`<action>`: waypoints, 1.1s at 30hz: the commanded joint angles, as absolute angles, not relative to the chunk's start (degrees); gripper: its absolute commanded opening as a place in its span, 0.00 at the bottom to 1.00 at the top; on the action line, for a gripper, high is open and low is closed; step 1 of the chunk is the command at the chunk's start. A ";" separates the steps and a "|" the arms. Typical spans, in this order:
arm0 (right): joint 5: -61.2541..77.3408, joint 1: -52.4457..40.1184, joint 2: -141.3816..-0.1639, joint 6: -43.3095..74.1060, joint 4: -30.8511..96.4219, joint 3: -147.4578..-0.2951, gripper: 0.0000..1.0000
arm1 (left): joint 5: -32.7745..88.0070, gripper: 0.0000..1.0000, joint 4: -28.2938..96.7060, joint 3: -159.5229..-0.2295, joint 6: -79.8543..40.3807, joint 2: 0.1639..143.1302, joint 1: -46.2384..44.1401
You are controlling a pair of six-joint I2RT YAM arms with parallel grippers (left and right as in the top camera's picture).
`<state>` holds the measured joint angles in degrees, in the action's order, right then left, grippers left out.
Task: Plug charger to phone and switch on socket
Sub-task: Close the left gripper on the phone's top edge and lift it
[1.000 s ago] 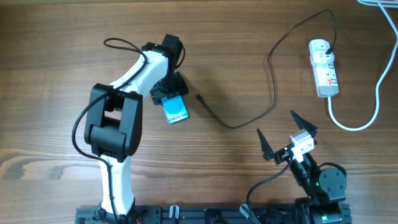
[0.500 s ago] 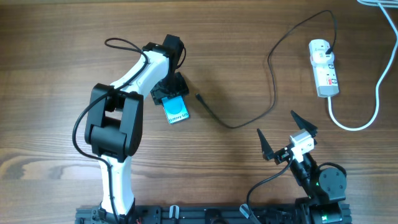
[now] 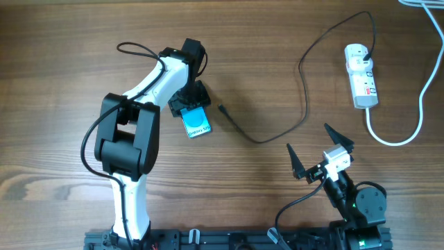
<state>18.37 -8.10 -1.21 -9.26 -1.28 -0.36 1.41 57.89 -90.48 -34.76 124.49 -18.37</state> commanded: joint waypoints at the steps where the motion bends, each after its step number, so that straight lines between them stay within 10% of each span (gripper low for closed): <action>1: 18.00 -8.23 -0.80 -8.99 -1.43 -0.30 1.00 | 1.04 0.69 57.74 -89.91 -34.74 125.64 -19.00; 33: 18.00 -8.23 -0.80 -8.97 -1.43 -0.30 1.00 | 4.75 0.57 58.11 -90.04 -34.72 115.77 -15.35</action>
